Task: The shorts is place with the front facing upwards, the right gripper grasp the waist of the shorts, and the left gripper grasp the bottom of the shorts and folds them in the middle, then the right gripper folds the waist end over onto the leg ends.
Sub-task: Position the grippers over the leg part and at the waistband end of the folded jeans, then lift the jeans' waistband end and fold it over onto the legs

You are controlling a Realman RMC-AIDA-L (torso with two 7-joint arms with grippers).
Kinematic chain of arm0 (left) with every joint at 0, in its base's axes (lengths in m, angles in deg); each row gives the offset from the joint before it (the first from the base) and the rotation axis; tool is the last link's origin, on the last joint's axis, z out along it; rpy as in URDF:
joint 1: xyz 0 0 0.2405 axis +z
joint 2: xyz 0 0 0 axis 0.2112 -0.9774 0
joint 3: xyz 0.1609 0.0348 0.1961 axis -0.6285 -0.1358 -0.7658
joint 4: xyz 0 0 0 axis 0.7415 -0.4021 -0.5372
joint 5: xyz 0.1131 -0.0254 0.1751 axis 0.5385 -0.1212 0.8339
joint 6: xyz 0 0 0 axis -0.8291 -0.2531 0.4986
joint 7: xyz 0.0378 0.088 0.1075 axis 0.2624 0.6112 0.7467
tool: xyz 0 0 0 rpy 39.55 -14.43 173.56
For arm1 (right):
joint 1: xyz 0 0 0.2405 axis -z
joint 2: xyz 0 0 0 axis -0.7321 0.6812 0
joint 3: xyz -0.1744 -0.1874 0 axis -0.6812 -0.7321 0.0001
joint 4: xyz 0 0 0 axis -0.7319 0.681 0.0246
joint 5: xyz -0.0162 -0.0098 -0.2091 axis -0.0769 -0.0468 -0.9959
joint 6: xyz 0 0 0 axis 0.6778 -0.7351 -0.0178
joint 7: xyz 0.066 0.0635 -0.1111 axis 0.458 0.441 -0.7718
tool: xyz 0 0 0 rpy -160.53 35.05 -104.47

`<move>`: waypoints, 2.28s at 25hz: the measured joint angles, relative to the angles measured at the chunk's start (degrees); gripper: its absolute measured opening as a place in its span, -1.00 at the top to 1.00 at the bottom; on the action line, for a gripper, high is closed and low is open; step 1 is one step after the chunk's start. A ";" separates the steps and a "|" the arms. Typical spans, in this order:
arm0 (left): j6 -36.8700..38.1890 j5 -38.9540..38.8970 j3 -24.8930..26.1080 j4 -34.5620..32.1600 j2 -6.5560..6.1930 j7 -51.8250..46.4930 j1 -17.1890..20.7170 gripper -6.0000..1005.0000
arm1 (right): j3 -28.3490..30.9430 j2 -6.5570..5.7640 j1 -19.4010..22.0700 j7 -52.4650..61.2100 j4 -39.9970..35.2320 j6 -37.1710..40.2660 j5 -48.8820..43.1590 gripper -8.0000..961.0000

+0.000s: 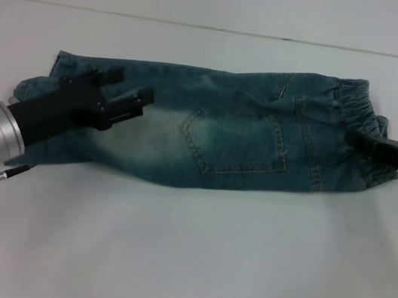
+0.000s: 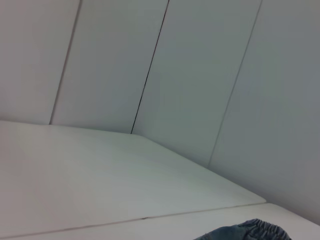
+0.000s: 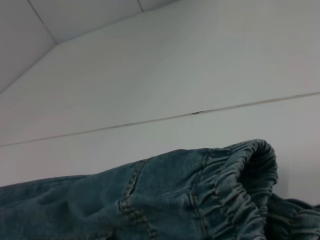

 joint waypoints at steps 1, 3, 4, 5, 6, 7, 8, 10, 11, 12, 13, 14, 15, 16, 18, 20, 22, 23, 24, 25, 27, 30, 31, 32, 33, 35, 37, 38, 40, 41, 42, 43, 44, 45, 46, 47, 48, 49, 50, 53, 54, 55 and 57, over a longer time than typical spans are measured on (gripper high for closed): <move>0.00 -0.13 -0.01 0.38 0.00 0.27 -0.07 -0.57 | 0.02 -0.03 0.05 0.00 -0.07 0.49 0.04 0.20; 0.00 -0.58 0.00 1.14 0.01 1.27 -0.21 -0.57 | 0.06 -0.07 0.13 0.01 -0.16 1.23 0.08 0.35; 0.00 -0.83 0.00 1.50 0.02 1.79 -0.22 -0.57 | 0.09 -0.08 0.18 0.01 -0.21 1.56 0.09 0.41; 0.00 -1.27 0.01 2.07 0.06 2.49 -0.36 -0.56 | 0.13 -0.08 0.25 0.02 -0.26 1.94 0.09 0.46; 0.00 -1.27 0.01 2.07 0.06 2.49 -0.36 -0.56 | 0.23 -0.08 0.37 0.04 -0.42 2.34 0.10 0.51; 0.00 -1.34 0.00 2.39 0.06 2.68 -0.44 -0.56 | 0.46 -0.08 0.51 0.07 -0.55 2.79 0.11 0.56; 0.00 -1.37 0.00 2.63 0.06 2.82 -0.55 -0.56 | 0.77 -0.08 0.65 0.09 -0.64 3.20 0.13 0.62; 0.00 -1.38 -0.01 3.28 0.07 3.26 -0.73 -0.55 | 1.92 -0.10 0.92 0.10 -0.83 4.32 0.16 0.72; -0.01 -1.40 0.07 3.82 0.08 3.76 -0.87 -0.55 | 2.64 -0.15 1.13 0.21 -1.03 5.17 0.17 0.73; -0.09 -1.49 0.19 4.58 0.12 4.56 -1.03 -0.55 | 3.25 -0.22 1.37 0.45 -1.38 5.89 0.18 0.74; -0.27 -1.88 0.35 5.62 0.12 5.88 -1.25 -0.55 | 3.92 -0.30 1.69 0.84 -1.95 6.86 0.19 0.74; -0.50 -2.47 0.50 6.90 0.12 7.56 -1.49 -0.54 | 4.20 -0.31 2.05 1.25 -2.61 7.62 0.20 0.75; -0.76 -3.34 0.55 8.09 0.11 9.20 -1.68 -0.54 | 4.53 -0.33 2.51 1.84 -3.46 8.63 0.20 0.76; -1.01 -4.53 0.58 9.44 0.11 11.38 -1.88 -0.54 | 4.77 -0.36 3.08 2.48 -4.56 9.60 0.20 0.76; -1.67 -8.17 0.59 13.39 0.11 18.04 -2.36 -0.54 | 4.94 -0.42 4.12 3.79 -6.65 11.50 0.20 0.76; -2.00 -11.55 0.63 17.22 0.15 25.44 -2.85 -0.53 | 5.02 -0.55 5.39 5.31 -9.14 14.08 0.10 0.76; -2.41 -14.24 1.39 22.25 0.16 33.17 -3.75 -0.53 | 5.05 -0.68 6.66 7.00 -11.71 16.82 -0.06 0.77; -2.90 -15.28 2.47 24.99 0.16 36.96 -4.38 -0.52 | 5.08 -0.78 7.24 7.82 -13.06 18.17 -0.10 0.77; -3.89 -16.14 4.35 28.07 0.16 41.59 -4.97 -0.52 | 5.10 -0.85 7.84 8.57 -14.31 19.32 -0.13 0.77; -4.88 -16.51 6.15 30.44 0.16 45.18 -5.46 -0.44 | 5.12 -0.99 8.58 9.52 -15.98 20.83 -0.17 0.77; -7.61 -16.52 10.08 34.88 0.18 52.28 -6.33 -0.28 | 5.29 -1.30 9.70 11.13 -18.45 23.49 -0.21 0.77; -11.12 -16.33 12.88 39.18 0.18 58.18 -7.33 -0.04 | 6.22 -1.66 10.79 13.05 -21.12 27.20 -0.26 0.77; -11.96 -16.34 13.14 39.95 0.18 58.82 -7.60 0.03 | 6.65 -1.76 10.97 13.53 -21.82 28.54 -0.34 0.77; -13.06 -16.33 13.21 40.58 0.18 59.08 -7.89 0.11 | 7.12 -1.85 11.06 13.96 -22.46 29.85 -0.52 0.77; -13.40 -16.32 13.21 40.77 0.18 59.10 -7.99 0.19 | 7.51 -1.89 11.07 14.31 -23.04 31.08 -0.68 0.77; -14.72 -16.33 13.23 41.25 0.18 59.13 -8.31 0.34 | 8.45 -1.92 11.07 14.91 -24.66 33.62 -0.86 0.77; -15.30 -16.32 13.25 41.63 0.18 59.17 -8.47 0.50 | 9.53 -1.85 10.92 15.32 -25.99 36.05 -0.81 0.77; -15.38 -16.33 13.26 41.71 0.18 59.18 -8.46 0.59 | 10.32 -1.85 10.65 15.66 -26.43 37.65 -0.65 0.77; -15.52 -16.32 13.27 41.77 0.18 59.21 -8.43 0.75 | 12.01 -1.97 9.51 16.27 -26.85 40.91 -0.15 0.77; -15.67 -16.32 13.28 41.80 0.18 59.22 -8.40 0.78 | 12.69 -2.01 8.81 16.42 -26.94 42.16 0.10 0.77; -15.76 -16.32 13.29 41.91 0.18 59.22 -8.40 0.81 | 13.29 -2.03 7.95 16.58 -27.04 43.32 0.36 0.77; -15.82 -16.32 13.30 42.06 0.18 59.22 -8.40 0.84 | 13.53 -1.93 7.12 16.78 -27.21 43.97 0.57 0.77; -15.86 -16.33 13.31 42.15 0.17 59.23 -8.40 0.87 | 13.60 -1.70 6.19 16.97 -27.40 44.39 0.71 0.77; -15.86 -16.32 13.31 42.29 0.18 59.23 -8.40 0.91 | 13.49 -1.42 5.26 17.09 -27.56 44.74 0.87 0.77; -15.88 -16.33 13.32 42.35 0.17 59.24 -8.40 0.94 | 13.35 -1.07 4.23 17.11 -27.61 44.99 0.91 0.77; -15.87 -16.32 13.33 42.52 0.18 59.24 -8.41 0.97 | 13.14 -0.68 2.94 17.08 -27.65 45.17 0.90 0.77; -15.88 -16.32 13.34 42.66 0.18 59.25 -8.42 1.00 | 12.77 -0.29 1.53 17.02 -27.65 45.20 0.82 0.77; -15.90 -16.33 13.34 42.93 0.17 59.25 -8.45 1.00 | 12.19 -0.11 0.43 17.02 -27.62 45.15 0.68 0.77; -15.90 -16.32 13.35 43.19 0.18 59.26 -8.51 0.99 | 11.33 0.07 -0.98 17.02 -27.54 45.02 0.58 0.77; -15.91 -16.30 13.36 43.81 0.18 59.27 -8.65 0.99 | 7.24 0.34 -5.03 17.19 -27.28 43.26 0.46 0.77; -15.91 -16.27 13.36 44.04 0.18 59.28 -8.66 0.99 | 5.55 0.47 -6.32 17.38 -27.25 42.01 0.43 0.77; -15.92 -16.18 13.36 44.24 0.18 59.29 -8.68 0.99 | 3.89 0.56 -7.52 17.64 -27.20 40.67 0.31 0.77; -15.91 -15.72 13.36 44.55 0.18 59.29 -8.73 0.99 | 0.83 0.74 -9.92 18.53 -26.90 37.17 -0.55 0.77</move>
